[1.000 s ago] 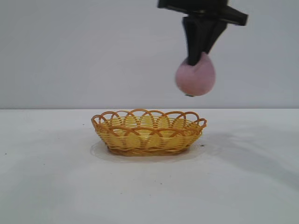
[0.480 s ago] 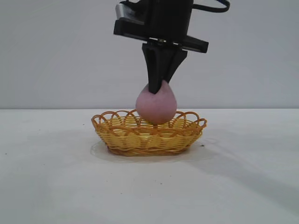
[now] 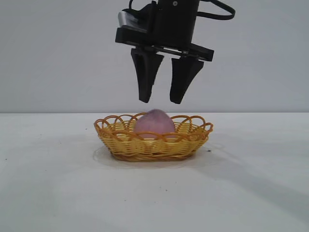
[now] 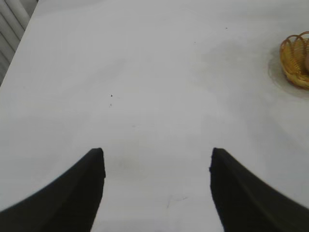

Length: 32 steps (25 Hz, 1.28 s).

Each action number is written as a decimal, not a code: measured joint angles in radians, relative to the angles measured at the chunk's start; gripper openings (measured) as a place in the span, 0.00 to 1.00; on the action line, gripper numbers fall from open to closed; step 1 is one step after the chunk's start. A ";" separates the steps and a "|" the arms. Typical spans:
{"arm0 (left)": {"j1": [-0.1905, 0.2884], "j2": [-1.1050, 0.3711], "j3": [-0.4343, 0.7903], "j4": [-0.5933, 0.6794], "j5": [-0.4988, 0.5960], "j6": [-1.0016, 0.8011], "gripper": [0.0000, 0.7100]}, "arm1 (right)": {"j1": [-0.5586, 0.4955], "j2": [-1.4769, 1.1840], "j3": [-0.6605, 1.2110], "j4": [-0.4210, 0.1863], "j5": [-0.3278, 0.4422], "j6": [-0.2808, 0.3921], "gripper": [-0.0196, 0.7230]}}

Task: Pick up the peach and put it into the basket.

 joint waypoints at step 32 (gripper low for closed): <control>0.000 0.000 0.000 0.000 0.000 -0.002 0.58 | -0.581 -0.168 -0.003 -0.065 0.070 0.009 0.62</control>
